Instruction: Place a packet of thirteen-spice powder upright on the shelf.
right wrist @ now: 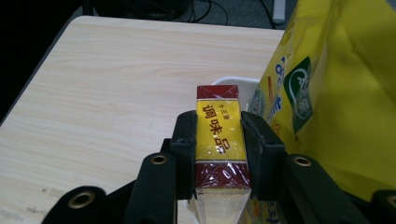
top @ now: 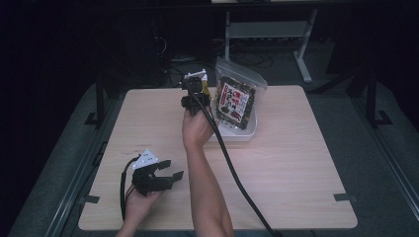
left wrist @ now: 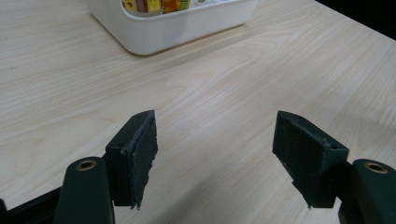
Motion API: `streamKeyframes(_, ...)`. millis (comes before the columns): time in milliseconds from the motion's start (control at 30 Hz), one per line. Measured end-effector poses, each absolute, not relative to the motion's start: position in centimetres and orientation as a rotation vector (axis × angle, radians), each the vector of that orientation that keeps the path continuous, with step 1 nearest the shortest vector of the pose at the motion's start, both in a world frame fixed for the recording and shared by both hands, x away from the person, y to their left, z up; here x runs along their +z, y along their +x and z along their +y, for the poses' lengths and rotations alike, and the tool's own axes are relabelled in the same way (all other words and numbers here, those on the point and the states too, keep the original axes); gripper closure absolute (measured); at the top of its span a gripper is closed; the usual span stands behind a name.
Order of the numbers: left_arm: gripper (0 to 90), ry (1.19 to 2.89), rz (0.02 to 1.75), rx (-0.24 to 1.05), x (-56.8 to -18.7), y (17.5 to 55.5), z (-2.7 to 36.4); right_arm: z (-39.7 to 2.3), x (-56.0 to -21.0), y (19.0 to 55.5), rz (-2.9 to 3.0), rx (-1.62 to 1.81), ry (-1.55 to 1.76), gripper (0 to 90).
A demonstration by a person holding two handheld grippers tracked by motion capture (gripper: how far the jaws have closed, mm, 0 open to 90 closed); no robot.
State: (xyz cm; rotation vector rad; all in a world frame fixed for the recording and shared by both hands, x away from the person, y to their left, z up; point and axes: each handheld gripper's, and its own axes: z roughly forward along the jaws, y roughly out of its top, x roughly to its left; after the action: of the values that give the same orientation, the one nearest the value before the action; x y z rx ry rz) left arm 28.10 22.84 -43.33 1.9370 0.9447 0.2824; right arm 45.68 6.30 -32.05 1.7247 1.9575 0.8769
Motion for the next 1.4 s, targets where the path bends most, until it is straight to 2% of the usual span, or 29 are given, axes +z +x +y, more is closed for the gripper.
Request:
streamKeyframes(600,30.4,1.930,0.952,0.286,-43.3,28.3,22.7,6.5,-32.3,45.6,2.107,0.864,1.676,60.7)
streamKeyframes(833,30.6,1.922,0.951,0.290,-43.2,28.4,22.9,6.7,-32.5,45.6,2.094,0.775,1.670,66.9)
streamKeyframes(1400,30.7,1.923,0.944,0.280,-43.2,28.4,22.7,7.4,-33.2,45.6,1.977,0.822,1.626,66.5)
